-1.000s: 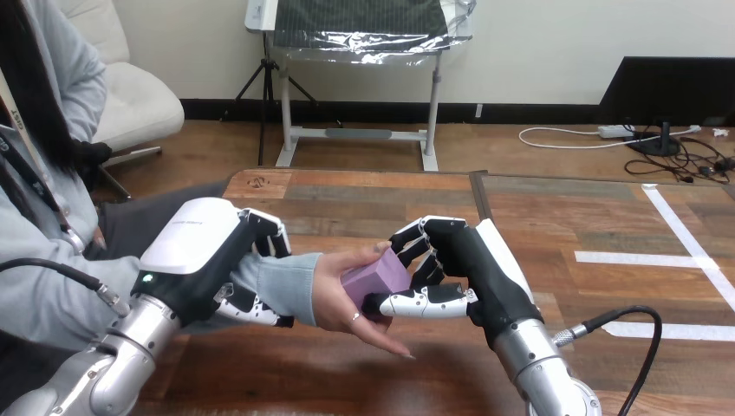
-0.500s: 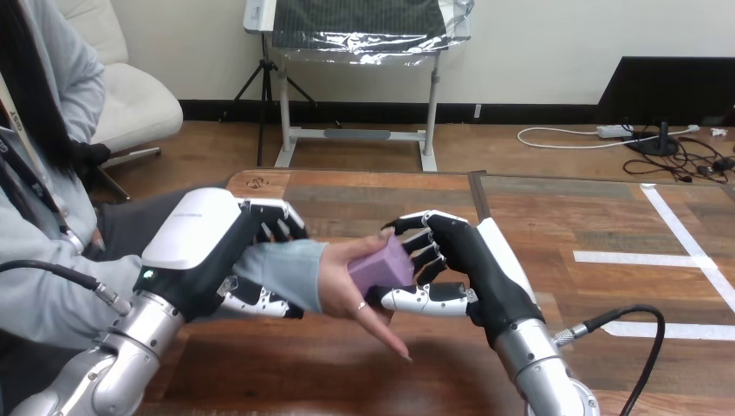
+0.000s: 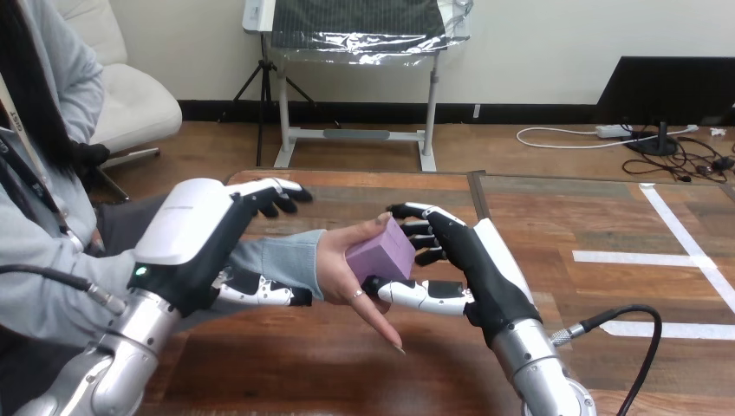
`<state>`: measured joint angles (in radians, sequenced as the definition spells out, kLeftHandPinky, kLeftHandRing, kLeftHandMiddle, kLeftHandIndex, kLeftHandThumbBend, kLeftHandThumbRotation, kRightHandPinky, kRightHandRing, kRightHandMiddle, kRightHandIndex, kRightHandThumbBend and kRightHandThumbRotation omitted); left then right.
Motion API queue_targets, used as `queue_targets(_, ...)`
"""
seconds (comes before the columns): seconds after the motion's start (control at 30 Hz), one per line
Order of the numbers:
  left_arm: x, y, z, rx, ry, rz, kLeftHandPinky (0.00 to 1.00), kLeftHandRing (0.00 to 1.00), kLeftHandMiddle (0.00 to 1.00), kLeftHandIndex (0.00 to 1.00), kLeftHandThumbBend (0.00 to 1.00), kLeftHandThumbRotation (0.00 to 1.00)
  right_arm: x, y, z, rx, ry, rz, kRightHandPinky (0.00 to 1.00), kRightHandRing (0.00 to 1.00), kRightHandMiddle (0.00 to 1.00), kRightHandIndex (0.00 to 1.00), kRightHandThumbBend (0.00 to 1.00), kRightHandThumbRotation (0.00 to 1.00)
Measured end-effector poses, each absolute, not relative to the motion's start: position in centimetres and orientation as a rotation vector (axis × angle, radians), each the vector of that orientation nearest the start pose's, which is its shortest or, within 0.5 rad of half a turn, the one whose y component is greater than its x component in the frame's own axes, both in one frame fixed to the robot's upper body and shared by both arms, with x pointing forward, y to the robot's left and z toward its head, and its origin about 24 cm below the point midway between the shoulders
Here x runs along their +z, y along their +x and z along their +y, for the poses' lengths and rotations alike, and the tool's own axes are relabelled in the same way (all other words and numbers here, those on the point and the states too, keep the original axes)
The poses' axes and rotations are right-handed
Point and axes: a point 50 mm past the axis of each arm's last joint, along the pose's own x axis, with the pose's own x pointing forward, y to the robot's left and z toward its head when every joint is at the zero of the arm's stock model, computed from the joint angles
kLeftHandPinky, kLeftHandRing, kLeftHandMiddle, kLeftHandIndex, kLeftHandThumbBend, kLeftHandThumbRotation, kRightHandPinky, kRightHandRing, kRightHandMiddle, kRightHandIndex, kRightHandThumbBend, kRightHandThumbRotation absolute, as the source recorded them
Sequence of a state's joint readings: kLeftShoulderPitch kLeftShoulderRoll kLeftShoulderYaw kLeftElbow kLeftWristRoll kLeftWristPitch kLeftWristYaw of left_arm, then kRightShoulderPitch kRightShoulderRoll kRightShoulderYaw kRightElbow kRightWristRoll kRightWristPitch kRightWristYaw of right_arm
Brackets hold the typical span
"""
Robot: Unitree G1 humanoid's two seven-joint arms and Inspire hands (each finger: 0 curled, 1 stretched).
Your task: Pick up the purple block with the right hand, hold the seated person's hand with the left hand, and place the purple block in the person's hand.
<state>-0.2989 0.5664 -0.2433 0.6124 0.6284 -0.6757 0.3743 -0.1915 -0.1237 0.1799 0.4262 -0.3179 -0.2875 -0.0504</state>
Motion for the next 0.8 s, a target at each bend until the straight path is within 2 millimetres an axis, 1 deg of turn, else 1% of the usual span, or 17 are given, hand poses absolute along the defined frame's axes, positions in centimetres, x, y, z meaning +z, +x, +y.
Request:
queue_targets(0.07, 4.7, 28.2, 21.2, -0.222, 1.054, -0.438, 0.8, 0.81, 0.81, 0.84, 1.0, 0.36, 1.4, 27.9, -12.1, 0.244, -0.46, -0.075, 0.76, 0.8, 0.8, 0.86, 0.91, 0.32)
queue_targets(0.1, 4.7, 28.1, 21.2, -0.216, 1.053, -0.436, 0.81, 0.83, 0.83, 0.86, 1.0, 0.39, 1.4, 28.0, -12.1, 0.244, -0.461, -0.075, 0.76, 0.81, 0.81, 0.87, 0.92, 0.34)
queue_targets(0.27, 4.4, 27.7, 21.6, -0.192, 1.038, -0.428, 0.84, 0.87, 0.87, 0.9, 1.0, 0.44, 1.4, 28.1, -12.4, 0.242, -0.473, -0.086, 0.76, 0.81, 0.82, 0.89, 0.93, 0.37)
queue_targets(0.4, 4.1, 27.3, 21.8, -0.172, 1.019, -0.418, 0.86, 0.9, 0.91, 0.93, 1.0, 0.49, 1.5, 28.3, -12.6, 0.247, -0.49, -0.1, 0.78, 0.83, 0.84, 0.91, 0.95, 0.42)
queue_targets(0.6, 3.6, 26.6, 22.0, -0.134, 0.979, -0.411, 0.88, 0.93, 0.94, 0.96, 1.0, 0.54, 1.7, 28.7, -13.1, 0.253, -0.513, -0.124, 0.8, 0.85, 0.86, 0.93, 0.98, 0.47)
queue_targets(0.8, 3.3, 26.1, 21.9, -0.105, 0.918, -0.415, 0.87, 0.94, 0.96, 0.98, 1.0, 0.57, 2.0, 29.0, -13.6, 0.258, -0.522, -0.154, 0.83, 0.89, 0.88, 0.95, 1.0, 0.5)
